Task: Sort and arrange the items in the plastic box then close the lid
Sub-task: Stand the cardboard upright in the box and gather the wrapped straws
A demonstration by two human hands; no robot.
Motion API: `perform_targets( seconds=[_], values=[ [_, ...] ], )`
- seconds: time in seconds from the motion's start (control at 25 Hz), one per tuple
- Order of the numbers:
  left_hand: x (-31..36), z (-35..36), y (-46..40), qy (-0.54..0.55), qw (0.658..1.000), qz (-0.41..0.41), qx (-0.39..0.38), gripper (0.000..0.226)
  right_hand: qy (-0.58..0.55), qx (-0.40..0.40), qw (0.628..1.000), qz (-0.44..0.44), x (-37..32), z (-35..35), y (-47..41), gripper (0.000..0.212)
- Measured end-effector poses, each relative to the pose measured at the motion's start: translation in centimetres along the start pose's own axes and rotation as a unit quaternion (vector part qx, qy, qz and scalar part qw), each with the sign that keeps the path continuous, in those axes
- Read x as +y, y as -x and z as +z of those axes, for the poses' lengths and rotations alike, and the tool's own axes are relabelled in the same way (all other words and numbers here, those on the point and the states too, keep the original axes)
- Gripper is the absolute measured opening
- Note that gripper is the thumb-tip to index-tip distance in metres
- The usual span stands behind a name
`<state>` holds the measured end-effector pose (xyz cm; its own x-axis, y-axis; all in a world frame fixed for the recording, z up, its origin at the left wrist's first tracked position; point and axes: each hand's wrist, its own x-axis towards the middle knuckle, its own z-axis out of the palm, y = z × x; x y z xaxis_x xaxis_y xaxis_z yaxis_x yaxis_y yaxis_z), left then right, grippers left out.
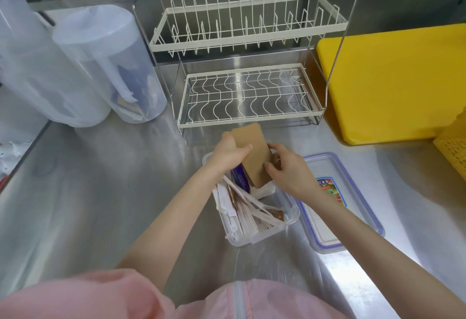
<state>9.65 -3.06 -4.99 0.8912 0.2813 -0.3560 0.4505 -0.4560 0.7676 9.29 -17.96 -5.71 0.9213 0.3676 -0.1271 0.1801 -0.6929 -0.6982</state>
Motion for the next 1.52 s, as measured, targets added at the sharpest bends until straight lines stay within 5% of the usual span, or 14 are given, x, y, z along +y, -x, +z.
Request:
perform_targets(
  seconds=[0.48,0.8,1.04,1.16,1.32,1.52],
  values=[
    [-2.2,0.9,-0.1,0.080,0.991,-0.103,-0.012,0.045,0.195,-0.034,0.979,-0.046,0.1,1.8,0.4,0.034],
    [-1.1,0.5,0.1,0.253,0.955,-0.143,-0.059,0.019,0.251,-0.122,0.953,-0.121,1.1,1.7,1.1,0.066],
    [-0.8,0.5,0.4,0.175,0.973,-0.118,-0.090,0.035,0.257,-0.094,0.955,-0.115,1.4,2.1,0.5,0.061],
    [-0.8,-0.2,1.1,0.092,0.990,-0.076,-0.073,0.023,0.229,-0.098,0.961,-0.117,1.0,1.9,0.8,0.056],
    [-2.1,-1.6,3.3,0.020,1.000,0.016,0.003,0.035,0.145,-0.028,0.983,-0.110,0.0,1.0,2.6,0.032],
    [-5.7,-1.8,7.0,-0.035,0.989,0.029,0.142,0.041,0.258,-0.091,0.961,-0.030,-1.1,2.1,5.1,0.040]
  ],
)
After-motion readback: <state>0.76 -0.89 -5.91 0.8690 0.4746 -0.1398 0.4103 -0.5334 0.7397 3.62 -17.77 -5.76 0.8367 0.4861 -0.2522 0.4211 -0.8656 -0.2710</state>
